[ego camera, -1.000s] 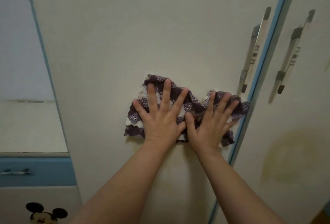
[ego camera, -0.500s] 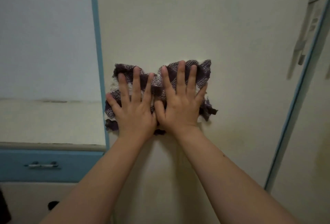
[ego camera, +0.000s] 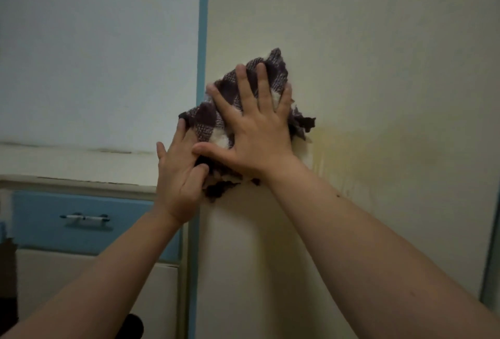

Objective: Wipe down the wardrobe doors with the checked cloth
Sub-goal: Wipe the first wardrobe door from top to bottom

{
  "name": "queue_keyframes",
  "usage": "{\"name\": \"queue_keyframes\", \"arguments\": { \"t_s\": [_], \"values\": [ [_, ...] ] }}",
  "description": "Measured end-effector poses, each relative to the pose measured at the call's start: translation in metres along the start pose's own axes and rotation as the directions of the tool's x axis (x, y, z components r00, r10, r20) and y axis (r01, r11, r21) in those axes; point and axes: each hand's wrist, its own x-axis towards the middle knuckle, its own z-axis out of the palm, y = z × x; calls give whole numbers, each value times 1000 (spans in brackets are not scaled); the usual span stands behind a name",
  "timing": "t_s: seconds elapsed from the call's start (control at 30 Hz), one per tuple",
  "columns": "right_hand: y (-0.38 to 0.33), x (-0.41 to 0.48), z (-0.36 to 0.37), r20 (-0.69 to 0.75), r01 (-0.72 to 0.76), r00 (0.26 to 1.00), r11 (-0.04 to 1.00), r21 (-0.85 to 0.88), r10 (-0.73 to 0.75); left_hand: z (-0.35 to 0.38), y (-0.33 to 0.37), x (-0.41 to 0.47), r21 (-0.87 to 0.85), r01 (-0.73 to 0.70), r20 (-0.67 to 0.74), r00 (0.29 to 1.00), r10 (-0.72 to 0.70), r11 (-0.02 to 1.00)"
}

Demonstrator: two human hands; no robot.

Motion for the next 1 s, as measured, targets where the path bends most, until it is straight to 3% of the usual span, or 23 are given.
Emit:
{"name": "queue_keyframes", "arguments": {
  "t_s": [0.13,0.27,0.4,0.53,0.67,0.8,1.0],
  "values": [
    [-9,-26,14,91,215,974,972,-92,-207,12,3,-30,17,64,-235,970,-58,998],
    [-12,-35,21,59,195,980,977,-92,-190,30,10,-48,159,276,-361,910,-204,948],
    [-6,-36,24,31,176,984,980,-96,-174,49,25,-58,334,190,-295,951,-89,923],
    [28,-53,19,-69,55,996,998,-43,-58,64,33,-61,327,195,-203,970,-132,925],
    [82,-75,5,-136,-78,988,997,9,79,77,35,-67,442,180,-39,983,-181,879],
    [141,-100,-12,-188,-242,950,968,65,250,87,40,-64,494,208,15,969,-248,844],
    [205,-141,-22,-268,-429,852,893,134,449,86,45,-63,530,220,-13,968,-252,819]
  ]
}}
